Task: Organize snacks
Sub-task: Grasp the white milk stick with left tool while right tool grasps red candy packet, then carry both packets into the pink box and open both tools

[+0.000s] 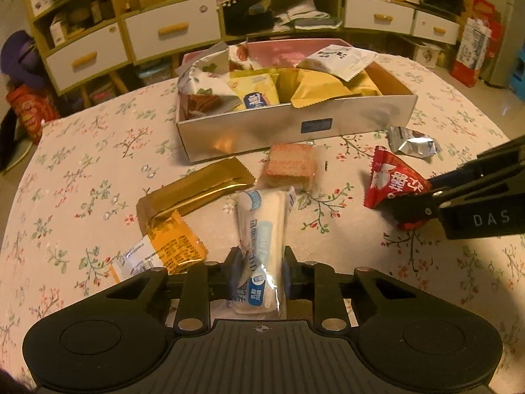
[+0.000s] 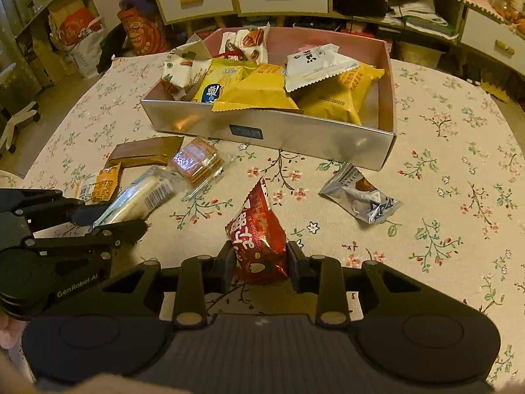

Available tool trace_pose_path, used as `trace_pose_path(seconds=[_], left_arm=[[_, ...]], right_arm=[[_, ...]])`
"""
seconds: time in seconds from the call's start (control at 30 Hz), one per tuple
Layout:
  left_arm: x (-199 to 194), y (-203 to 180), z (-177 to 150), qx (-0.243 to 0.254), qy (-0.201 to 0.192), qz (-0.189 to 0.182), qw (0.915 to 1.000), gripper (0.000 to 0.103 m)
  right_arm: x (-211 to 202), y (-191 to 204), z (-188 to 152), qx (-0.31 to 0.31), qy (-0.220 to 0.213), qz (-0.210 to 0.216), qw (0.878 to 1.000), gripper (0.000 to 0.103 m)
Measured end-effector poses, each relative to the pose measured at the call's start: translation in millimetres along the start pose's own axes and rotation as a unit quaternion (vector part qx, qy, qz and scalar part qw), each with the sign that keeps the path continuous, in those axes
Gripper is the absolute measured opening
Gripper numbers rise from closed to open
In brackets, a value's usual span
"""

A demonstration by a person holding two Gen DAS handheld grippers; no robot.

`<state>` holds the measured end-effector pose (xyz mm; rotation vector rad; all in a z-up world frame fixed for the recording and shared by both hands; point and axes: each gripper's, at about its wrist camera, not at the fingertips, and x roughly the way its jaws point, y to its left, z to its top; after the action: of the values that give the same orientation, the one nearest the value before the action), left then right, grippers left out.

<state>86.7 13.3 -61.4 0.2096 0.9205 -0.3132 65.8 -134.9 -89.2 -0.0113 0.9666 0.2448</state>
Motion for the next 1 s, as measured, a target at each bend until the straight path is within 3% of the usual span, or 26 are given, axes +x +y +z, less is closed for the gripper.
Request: trace_pose_path(seconds=[0.33,1.0], left_arm=[[-7,-5,5,-0.021,0.008,-0.008,0.9997,0.017],[-32,-6,17,-0.041,-0.018,-0.019,0.9988,0.017]], right_arm=[[-7,-3,3,0.008,-0.009,0.004,1.000,0.028],[-31,-7,11,0.023,-0.042,0.021,0.999,0.028]])
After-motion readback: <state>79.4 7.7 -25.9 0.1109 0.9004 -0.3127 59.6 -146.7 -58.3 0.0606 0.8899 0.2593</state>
